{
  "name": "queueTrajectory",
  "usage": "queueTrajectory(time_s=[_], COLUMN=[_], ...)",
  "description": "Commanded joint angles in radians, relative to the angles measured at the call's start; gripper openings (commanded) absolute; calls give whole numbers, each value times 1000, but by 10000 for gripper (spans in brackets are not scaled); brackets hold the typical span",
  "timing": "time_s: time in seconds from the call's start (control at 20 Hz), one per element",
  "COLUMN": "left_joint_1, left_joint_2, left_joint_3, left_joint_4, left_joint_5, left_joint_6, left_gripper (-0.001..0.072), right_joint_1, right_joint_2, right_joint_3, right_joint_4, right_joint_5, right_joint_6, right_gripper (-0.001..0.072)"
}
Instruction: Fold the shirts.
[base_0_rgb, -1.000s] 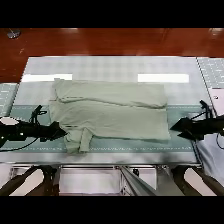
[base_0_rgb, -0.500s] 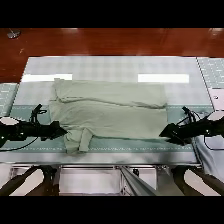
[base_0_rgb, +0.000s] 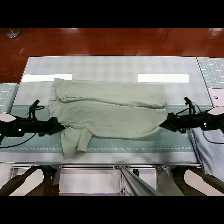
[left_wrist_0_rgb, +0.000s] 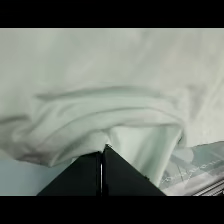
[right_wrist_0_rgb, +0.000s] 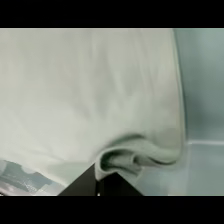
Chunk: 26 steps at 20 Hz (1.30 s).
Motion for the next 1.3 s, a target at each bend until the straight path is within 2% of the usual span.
queueTrajectory(time_s=[0.0, 0.25, 0.35, 0.65, 0.75, 0.9, 1.15, 1.2, 1.25], left_joint_1=[4, -18, -56, -140, -158, -182, -189, -187, -183], left_joint_2=[0, -98, -201, -549, -635, -725, -765, -764, -762], left_joint_3=[137, 388, 495, 856, 945, 1033, 1057, 1057, 1062], left_joint_4=[-2, -8, -8, -7, -7, -7, -7, -7, -7], left_joint_5=[-24, 80, 103, 104, 76, 43, 31, 20, -1], left_joint_6=[-1, -31, -35, -180, -190, -189, -188, -188, -189], left_gripper=[24, 23, 24, 24, 24, 24, 24, 30, 157], right_joint_1=[1, 6, 37, 114, 114, 114, 140, 140, 138], right_joint_2=[-2, -86, -152, -384, -446, -528, -623, -631, -631], right_joint_3=[137, 387, 441, 607, 676, 778, 840, 840, 841], right_joint_4=[-62, -28, -27, -26, -27, -27, -14, 0, 3], right_joint_5=[52, 50, 31, -94, -110, -126, -154, -154, -143], right_joint_6=[23, 58, 60, 123, 145, 176, 189, 189, 189], right_gripper=[24, 23, 23, 23, 24, 24, 25, 94, 400])
